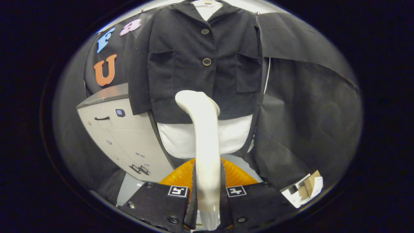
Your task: Iron the clothes twice with a garment steamer, once on the left side and once on the right side.
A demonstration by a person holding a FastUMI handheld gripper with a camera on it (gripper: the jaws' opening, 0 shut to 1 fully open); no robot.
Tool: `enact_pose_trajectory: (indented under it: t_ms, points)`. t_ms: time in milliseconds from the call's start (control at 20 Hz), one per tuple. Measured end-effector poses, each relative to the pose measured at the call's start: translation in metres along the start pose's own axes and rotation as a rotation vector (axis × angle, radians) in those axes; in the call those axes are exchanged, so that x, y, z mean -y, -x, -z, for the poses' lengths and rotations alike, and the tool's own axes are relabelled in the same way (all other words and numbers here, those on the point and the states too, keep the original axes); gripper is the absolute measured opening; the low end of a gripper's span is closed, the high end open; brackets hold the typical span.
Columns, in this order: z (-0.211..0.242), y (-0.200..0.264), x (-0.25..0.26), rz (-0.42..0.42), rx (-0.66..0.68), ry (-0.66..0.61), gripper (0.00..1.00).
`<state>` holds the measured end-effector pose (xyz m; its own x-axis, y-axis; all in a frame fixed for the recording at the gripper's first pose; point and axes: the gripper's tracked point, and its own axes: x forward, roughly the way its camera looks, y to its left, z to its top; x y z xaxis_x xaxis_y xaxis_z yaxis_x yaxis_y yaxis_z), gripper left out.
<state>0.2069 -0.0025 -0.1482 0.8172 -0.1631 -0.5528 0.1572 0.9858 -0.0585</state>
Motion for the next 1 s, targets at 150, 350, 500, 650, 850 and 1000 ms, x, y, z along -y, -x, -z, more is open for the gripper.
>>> enact_pose_trajectory:
  t_ms: [150,350,500,650,850,1000]
  points:
    - [-0.031,0.012,0.024,-0.023,0.046,-0.021,0.3]
    - [-0.097,0.031,0.062,-0.023,0.157,-0.066,0.3]
    - [-0.153,0.047,0.084,-0.028,0.255,-0.095,0.3]
    - [-0.208,0.06,0.101,-0.04,0.357,-0.138,0.3]
    - [-0.279,0.074,0.113,-0.05,0.497,-0.131,0.3]
    - [-0.323,0.071,0.115,-0.059,0.571,-0.126,0.3]
